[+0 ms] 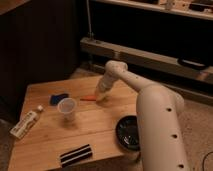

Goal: Drag the pepper across the table

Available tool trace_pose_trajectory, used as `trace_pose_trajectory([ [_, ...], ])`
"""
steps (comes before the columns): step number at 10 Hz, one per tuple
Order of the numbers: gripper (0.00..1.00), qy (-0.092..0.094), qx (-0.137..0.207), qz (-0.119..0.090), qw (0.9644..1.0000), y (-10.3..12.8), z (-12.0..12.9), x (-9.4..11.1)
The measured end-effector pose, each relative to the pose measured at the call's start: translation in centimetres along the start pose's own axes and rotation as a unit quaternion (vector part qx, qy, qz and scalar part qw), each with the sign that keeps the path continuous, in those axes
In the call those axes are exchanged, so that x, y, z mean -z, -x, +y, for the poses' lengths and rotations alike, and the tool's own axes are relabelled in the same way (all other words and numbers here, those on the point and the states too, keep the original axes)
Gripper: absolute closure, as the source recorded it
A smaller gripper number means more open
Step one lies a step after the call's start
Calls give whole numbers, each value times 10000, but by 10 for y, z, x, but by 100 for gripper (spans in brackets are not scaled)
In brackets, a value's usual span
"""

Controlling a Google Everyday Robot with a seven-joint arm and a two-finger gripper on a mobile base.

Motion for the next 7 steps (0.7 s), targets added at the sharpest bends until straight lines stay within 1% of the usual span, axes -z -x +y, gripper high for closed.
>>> trace_pose_trajectory([
  [3,50,42,-1,16,10000,0,0,-2],
  [4,52,44,-2,22,10000,-1,0,-1],
  [5,57,53,-4,27,10000,-1,0,-1],
  [6,66,61,-9,31,10000,-1,0,-1],
  [7,73,64,-10,36,10000,0,1,0],
])
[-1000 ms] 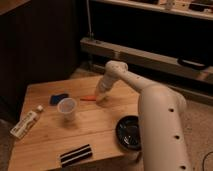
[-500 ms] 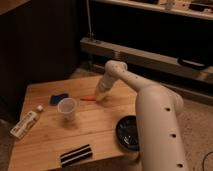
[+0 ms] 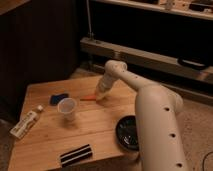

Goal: Drag the pepper across the table

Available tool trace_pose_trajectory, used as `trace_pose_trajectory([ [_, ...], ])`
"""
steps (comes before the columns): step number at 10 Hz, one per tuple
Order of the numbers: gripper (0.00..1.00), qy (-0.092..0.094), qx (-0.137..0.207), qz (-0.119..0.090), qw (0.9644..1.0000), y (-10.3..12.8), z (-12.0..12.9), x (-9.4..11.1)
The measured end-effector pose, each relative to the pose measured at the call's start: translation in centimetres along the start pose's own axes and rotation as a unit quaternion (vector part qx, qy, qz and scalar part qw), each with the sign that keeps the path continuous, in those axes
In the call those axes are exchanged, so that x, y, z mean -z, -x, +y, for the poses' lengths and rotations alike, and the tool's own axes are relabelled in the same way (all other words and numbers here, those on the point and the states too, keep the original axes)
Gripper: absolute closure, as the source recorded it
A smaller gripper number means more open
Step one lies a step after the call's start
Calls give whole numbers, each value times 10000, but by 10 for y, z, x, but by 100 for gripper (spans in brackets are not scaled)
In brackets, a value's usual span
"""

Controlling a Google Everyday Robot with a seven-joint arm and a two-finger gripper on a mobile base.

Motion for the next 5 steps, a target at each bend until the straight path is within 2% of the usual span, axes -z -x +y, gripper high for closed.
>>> trace_pose_trajectory([
  [5,74,9,-22,34,10000,0,3,1],
])
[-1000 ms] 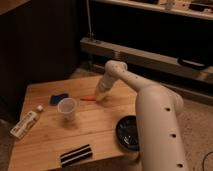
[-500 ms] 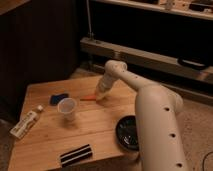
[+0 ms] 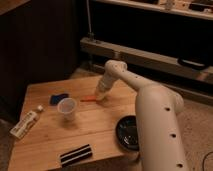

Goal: Drag the pepper across the table

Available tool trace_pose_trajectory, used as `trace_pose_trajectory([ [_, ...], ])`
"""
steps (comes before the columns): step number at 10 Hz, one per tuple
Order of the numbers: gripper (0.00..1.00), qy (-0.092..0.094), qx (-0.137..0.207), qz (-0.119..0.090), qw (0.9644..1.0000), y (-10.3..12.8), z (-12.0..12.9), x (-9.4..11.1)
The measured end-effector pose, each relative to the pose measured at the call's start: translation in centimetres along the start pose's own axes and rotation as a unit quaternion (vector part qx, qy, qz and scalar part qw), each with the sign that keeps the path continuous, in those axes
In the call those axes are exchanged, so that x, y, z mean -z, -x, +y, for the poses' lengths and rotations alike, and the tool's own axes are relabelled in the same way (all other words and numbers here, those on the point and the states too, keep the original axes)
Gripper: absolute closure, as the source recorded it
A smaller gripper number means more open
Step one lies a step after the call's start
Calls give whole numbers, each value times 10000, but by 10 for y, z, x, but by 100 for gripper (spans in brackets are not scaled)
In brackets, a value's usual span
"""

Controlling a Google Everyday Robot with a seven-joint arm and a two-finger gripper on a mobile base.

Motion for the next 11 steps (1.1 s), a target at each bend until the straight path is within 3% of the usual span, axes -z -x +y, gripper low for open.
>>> trace_pose_trajectory([
  [11,74,258,25,127,9996,6,42,-7],
])
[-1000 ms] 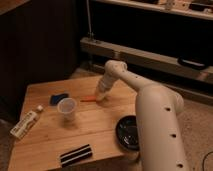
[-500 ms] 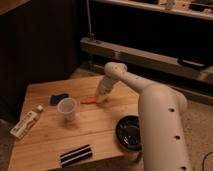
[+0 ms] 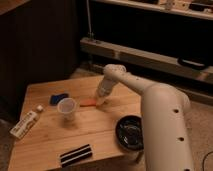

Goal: Drag the pepper across the table

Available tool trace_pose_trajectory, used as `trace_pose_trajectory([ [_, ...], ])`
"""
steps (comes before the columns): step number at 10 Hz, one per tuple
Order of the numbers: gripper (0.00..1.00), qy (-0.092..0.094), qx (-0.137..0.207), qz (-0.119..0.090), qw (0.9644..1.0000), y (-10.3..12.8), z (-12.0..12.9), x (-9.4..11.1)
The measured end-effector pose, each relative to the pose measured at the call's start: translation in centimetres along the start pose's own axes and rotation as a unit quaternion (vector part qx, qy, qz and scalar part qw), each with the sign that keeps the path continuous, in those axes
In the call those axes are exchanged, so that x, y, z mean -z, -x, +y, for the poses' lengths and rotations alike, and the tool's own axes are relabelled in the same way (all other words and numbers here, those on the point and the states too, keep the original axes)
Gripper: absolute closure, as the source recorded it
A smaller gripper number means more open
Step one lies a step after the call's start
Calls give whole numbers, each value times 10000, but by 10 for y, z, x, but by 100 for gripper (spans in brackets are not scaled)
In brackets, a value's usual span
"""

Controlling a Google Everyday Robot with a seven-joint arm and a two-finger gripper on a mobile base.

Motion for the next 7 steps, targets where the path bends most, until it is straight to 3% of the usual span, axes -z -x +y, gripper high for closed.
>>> trace_pose_trajectory([
  [4,74,137,97,144,9998,17,44,5],
  [7,74,226,148,218,9994,21,58,5],
])
